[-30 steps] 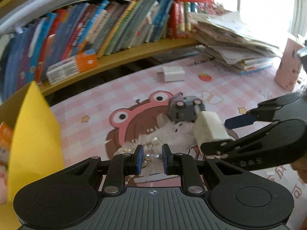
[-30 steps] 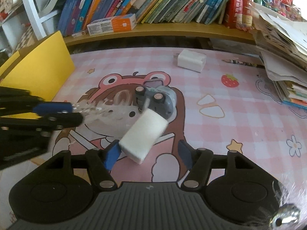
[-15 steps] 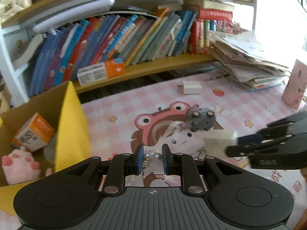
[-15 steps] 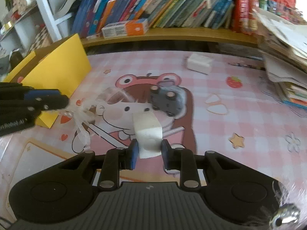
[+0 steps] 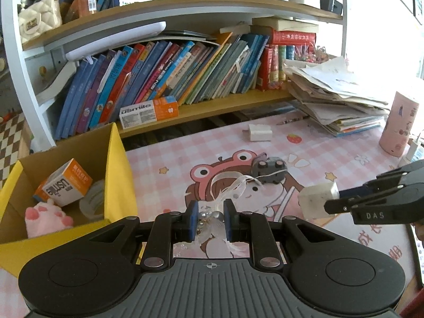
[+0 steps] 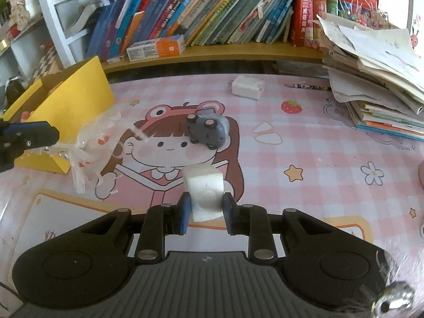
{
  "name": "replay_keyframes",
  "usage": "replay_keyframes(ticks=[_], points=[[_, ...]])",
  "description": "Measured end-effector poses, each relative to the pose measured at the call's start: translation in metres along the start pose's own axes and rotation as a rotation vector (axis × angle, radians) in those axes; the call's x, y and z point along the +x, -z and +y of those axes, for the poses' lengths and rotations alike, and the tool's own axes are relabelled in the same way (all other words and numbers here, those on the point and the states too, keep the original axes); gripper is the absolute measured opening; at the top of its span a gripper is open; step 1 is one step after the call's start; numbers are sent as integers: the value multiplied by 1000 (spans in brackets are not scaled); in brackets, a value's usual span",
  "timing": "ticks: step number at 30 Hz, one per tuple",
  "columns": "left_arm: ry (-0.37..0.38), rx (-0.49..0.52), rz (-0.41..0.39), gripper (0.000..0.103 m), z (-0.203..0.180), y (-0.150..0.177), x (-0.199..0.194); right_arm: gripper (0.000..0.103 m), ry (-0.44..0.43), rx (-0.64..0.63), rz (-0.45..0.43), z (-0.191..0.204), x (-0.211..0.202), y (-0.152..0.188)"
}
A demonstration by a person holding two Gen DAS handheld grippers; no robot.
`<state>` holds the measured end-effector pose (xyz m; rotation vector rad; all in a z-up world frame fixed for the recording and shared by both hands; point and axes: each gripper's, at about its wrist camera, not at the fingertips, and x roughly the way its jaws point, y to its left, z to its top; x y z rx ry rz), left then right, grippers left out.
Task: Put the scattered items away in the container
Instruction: 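Carry the hair clip and white block with both tools over the yellow box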
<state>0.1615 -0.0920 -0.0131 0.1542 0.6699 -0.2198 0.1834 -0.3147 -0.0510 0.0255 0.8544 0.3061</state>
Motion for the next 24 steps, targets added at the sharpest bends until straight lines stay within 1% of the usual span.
replay_keyframes(ticks=[10,18,24], points=[[-4,-29,-16,19,2,11,-24,24,-10,-27,-14,14,-15,8],[11,-27,-1,19,0,21,-29,24,-21,-34,6,25,-14,15],[30,-24,-1,19,1,25,-31,24,-10,-36,7,30,-17,19]])
